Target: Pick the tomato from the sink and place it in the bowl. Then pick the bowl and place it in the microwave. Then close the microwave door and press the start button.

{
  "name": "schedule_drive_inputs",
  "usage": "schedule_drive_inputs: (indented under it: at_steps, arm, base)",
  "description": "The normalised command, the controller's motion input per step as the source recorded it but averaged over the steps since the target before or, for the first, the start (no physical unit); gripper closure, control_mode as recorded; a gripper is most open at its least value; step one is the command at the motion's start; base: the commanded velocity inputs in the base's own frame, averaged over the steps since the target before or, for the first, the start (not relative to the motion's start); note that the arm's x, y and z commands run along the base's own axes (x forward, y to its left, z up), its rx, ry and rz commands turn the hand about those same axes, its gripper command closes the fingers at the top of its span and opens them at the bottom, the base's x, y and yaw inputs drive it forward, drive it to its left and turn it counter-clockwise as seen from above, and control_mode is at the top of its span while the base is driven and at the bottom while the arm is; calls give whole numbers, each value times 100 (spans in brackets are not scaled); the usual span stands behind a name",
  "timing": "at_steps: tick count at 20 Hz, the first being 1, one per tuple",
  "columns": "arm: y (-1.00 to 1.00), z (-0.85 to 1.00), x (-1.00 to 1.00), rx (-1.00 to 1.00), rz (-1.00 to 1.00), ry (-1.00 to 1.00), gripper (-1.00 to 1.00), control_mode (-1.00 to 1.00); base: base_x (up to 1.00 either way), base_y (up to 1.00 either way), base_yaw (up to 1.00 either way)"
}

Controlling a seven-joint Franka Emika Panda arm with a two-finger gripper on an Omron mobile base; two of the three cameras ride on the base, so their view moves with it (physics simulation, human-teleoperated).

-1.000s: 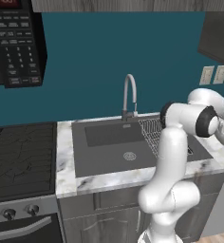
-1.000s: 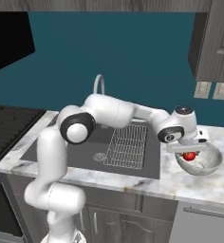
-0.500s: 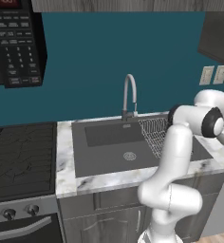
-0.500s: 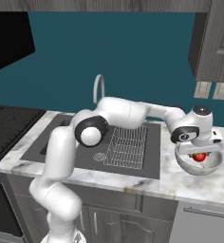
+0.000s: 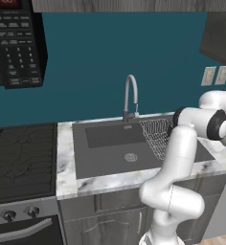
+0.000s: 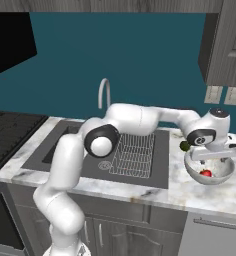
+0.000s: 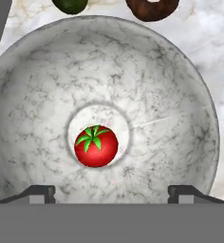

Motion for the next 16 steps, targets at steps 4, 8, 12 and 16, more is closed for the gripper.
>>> schedule_drive_inputs:
  at_steps: [4,8,12,16]
  arm:
    - [1,-1,2,0,3,0,-100,-100]
    - [39,1,-11,0,5,0,-100,-100]
    - [89,-2,-42,-6,12,0,-100,-100]
    - [100,-19,-37,-13,15,0,-100,-100]
  base:
    - [0,0,0]
    - [0,0,0]
    - [0,0,0]
    - [0,0,0]
